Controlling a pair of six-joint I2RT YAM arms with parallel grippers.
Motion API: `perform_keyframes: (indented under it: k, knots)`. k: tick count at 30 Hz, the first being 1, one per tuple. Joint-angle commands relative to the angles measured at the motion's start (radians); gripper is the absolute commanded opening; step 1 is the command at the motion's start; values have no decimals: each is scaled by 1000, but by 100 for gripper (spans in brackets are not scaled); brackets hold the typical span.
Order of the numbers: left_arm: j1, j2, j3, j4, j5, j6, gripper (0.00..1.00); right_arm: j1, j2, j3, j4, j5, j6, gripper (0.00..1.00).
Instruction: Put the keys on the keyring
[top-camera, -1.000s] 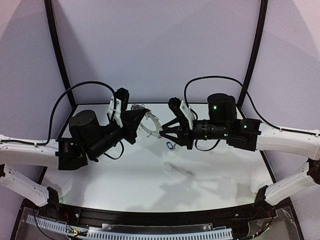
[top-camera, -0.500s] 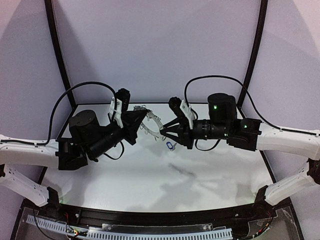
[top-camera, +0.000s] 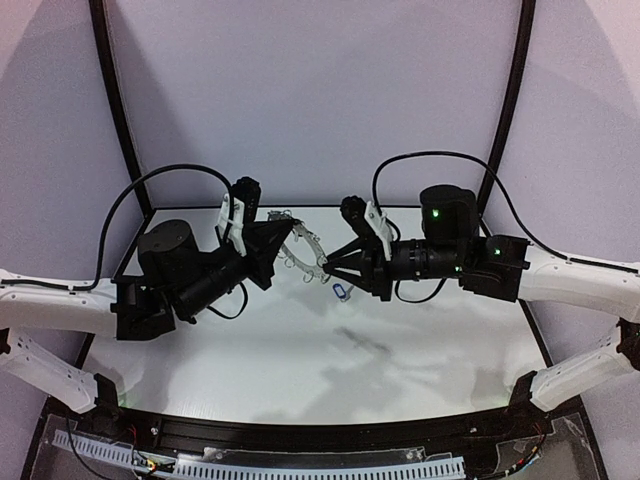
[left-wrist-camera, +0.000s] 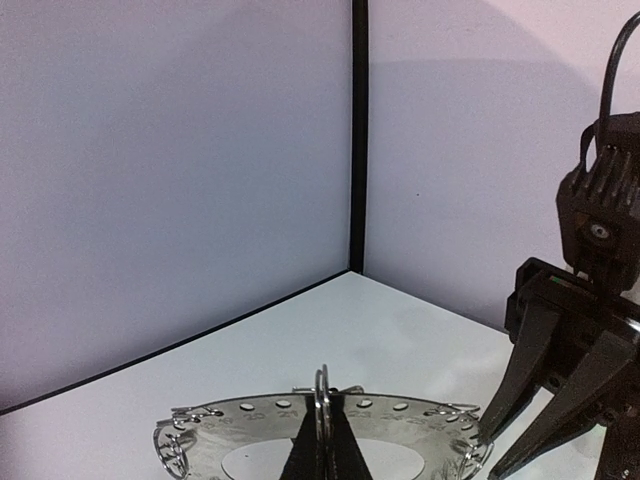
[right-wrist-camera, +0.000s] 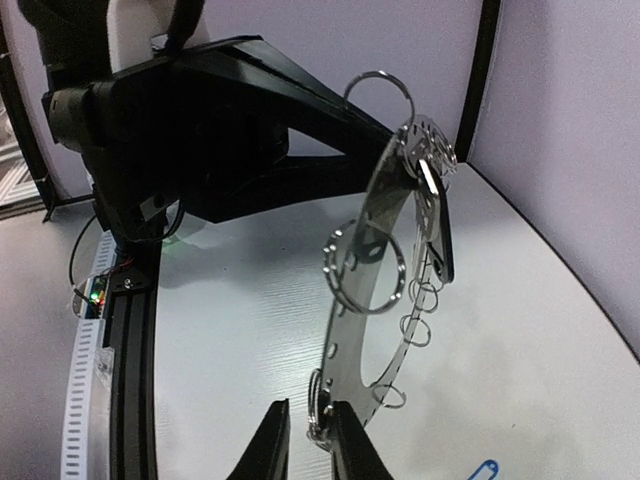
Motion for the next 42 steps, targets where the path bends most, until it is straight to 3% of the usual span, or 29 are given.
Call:
perform_keyframes:
  k: [1, 7, 16, 19, 21, 23, 27, 29, 32, 35, 42]
  knots:
    - [-2, -42, 19, 10, -10, 7, 1, 8, -3, 30, -31, -9, 1, 11]
    - [-1, -44, 15, 5, 2, 6, 1, 7, 0, 31, -7, -22, 16, 0]
    - [-1, -26, 18, -19, -8, 14, 2, 7, 4, 48, 10, -43, 41, 0]
    - [-1, -26, 11, -40, -22, -1, 17, 7, -5, 48, 34, -96, 79, 0]
    - [-1, -34, -1, -49, -23, -17, 37, 7, -13, 37, 74, -120, 102, 0]
    - [-2, -55, -16, -55, -9, -32, 45, 7, -18, 34, 84, -116, 106, 0]
    - [-2, -120, -55, -79, 18, -83, 79, 6, -26, 17, 101, -72, 106, 0]
    - [-1, -158, -70, -96, 47, -104, 84, 4, -21, 21, 98, -61, 103, 0]
    - [-1, -201, -74, -134, 143, -125, 85, 3, -16, 16, 126, -57, 106, 0]
    - [-1, -219, -60, -205, 226, -150, 78, 0, -21, 19, 148, -39, 127, 0]
    - [-2, -254, -67, -288, 358, -220, 74, -4, -17, 31, 159, -33, 198, 0]
